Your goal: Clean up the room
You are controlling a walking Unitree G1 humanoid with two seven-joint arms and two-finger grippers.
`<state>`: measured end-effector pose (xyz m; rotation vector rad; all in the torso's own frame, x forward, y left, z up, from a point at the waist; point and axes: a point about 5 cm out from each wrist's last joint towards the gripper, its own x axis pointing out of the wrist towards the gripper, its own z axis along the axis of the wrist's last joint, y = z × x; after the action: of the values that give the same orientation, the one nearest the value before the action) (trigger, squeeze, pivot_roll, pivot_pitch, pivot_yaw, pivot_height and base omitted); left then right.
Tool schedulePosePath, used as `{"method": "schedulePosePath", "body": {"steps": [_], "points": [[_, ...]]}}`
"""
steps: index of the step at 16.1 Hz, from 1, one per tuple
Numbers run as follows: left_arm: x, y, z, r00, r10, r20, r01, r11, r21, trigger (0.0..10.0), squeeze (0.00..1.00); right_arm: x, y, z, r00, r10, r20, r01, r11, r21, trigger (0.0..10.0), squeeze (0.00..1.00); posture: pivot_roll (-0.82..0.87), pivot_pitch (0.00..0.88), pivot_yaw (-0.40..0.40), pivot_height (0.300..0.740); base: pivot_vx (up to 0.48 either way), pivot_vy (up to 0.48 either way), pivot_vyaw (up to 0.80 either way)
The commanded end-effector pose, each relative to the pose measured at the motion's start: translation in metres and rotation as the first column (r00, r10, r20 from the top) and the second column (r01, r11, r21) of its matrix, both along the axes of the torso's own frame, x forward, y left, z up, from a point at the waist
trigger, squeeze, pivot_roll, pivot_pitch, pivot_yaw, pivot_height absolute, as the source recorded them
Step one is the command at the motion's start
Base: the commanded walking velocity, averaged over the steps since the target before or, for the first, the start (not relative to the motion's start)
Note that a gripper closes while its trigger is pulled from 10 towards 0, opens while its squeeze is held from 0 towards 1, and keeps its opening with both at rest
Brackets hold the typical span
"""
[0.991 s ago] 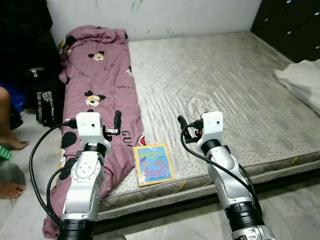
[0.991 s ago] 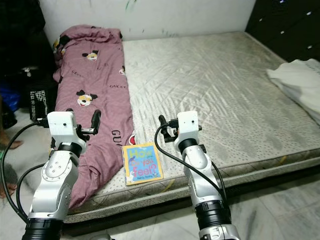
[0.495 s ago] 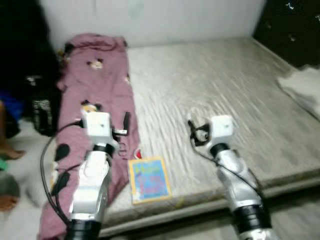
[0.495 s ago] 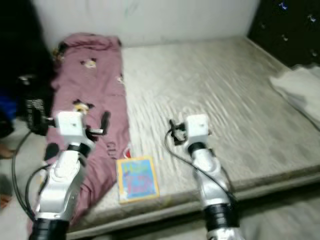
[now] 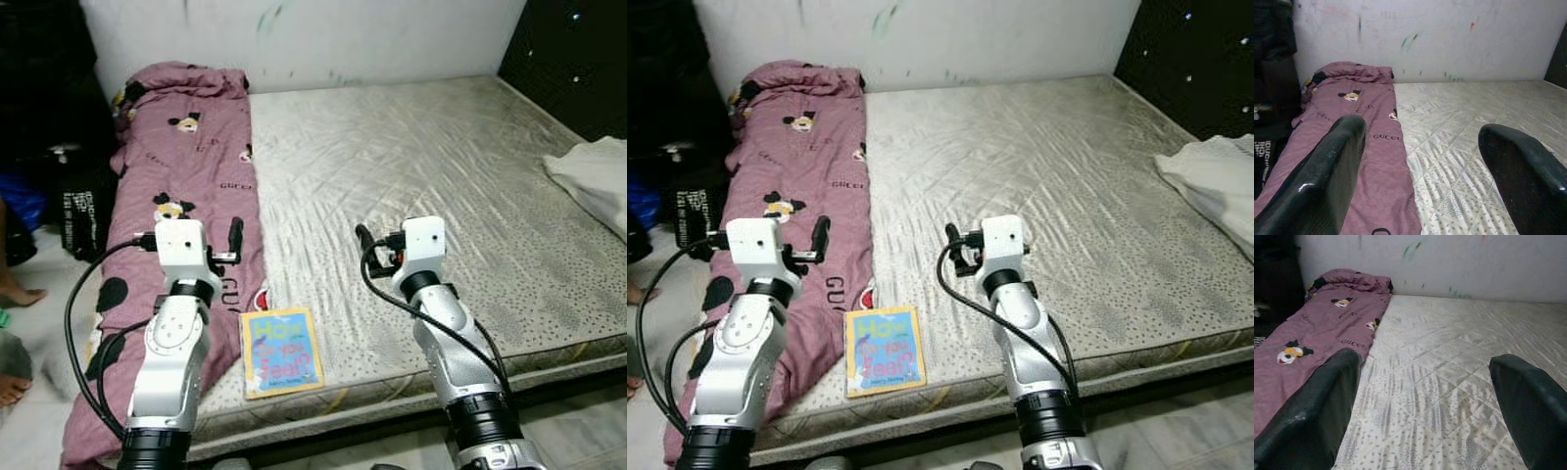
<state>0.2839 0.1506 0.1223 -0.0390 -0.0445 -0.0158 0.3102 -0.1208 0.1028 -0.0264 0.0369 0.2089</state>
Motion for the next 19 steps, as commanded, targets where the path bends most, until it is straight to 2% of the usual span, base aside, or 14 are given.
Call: {"method": "schedulePosePath", "body": {"steps": [1, 10, 12, 13, 14, 15, 16, 17, 19], "points": [[0.001, 0.003, 0.0, 1.0, 0.012, -0.009, -0.012, 1.0, -0.01, 10.0, 0.0, 0.001, 0.003, 0.002, 1.0, 0.014, 0.005, -0.013, 1.0, -0.006, 10.0, 0.0, 0.05, 0.0, 0.0, 0.74, 0.0, 0.48, 0.0], [0.003, 0.004, 0.001, 1.0, 0.03, -0.007, -0.03, 0.999, -0.018, 10.0, 0.0, 0.003, 0.002, 0.002, 1.0, 0.009, 0.004, -0.009, 1.0, -0.002, 10.0, 0.0, 0.05, 0.006, 0.0, 0.74, 0.0, 0.467, 0.0], [0.004, 0.01, 0.004, 0.995, 0.095, 0.007, -0.095, 0.987, 0.127, 10.0, 0.0, 0.005, 0.0, 0.007, 1.0, -0.026, 0.017, 0.025, 1.0, 0.015, 10.0, 0.0, 0.05, 0.005, 0.002, 0.74, 0.0, 0.0, 0.0], [0.004, 0.011, 0.004, 0.994, 0.106, 0.001, -0.105, 0.983, 0.148, 10.0, 0.0, 0.006, -0.002, 0.008, 0.999, -0.038, 0.016, 0.038, 0.999, 0.019, 10.0, 0.0, 0.05, 0.005, 0.002, 0.74, 0.0, 0.0, 0.0], [0.002, 0.017, 0.002, 0.993, 0.117, -0.004, -0.115, 0.983, 0.146, 10.0, 0.0, 0.009, -0.006, 0.013, 0.995, -0.076, 0.066, 0.077, 0.997, -0.022, 10.0, 0.0, 0.05, 0.011, 0.007, 0.74, 0.0, 0.0, 0.0], [-0.001, 0.018, 0.002, 0.997, 0.078, 0.007, -0.078, 0.989, 0.126, 10.0, 0.0, 0.009, -0.004, 0.015, 0.995, -0.062, 0.078, 0.06, 0.998, 0.029, 10.0, 0.0, 0.05, 0.011, 0.009, 0.74, 0.0, 0.0, 0.0], [-0.004, 0.019, 0.002, 0.999, 0.042, 0.012, -0.043, 0.995, 0.09, 10.0, 0.0, 0.009, -0.004, 0.017, 0.994, -0.075, 0.086, 0.072, 0.997, 0.031, 10.0, 0.0, 0.04, 0.012, 0.01, 0.74, 0.0, 0.0, 0.0], [-0.005, 0.02, 0.001, 0.999, 0.048, 0.016, -0.049, 0.995, 0.083, 10.0, 0.0, 0.009, -0.006, 0.017, 0.992, -0.083, 0.091, 0.085, 0.996, -0.016, 10.0, 0.0, 0.04, 0.013, 0.009, 0.74, 0.0, 0.0, 0.0], [-0.006, 0.028, 0.003, 0.993, 0.113, 0.022, -0.115, 0.986, 0.12, 10.0, 0.0, 0.006, -0.007, 0.017, 0.994, -0.088, 0.07, 0.086, 0.996, 0.021, 10.0, 0.0, 0.05, 0.019, 0.01, 0.74, 0.0, 0.0, 0.0]]}}
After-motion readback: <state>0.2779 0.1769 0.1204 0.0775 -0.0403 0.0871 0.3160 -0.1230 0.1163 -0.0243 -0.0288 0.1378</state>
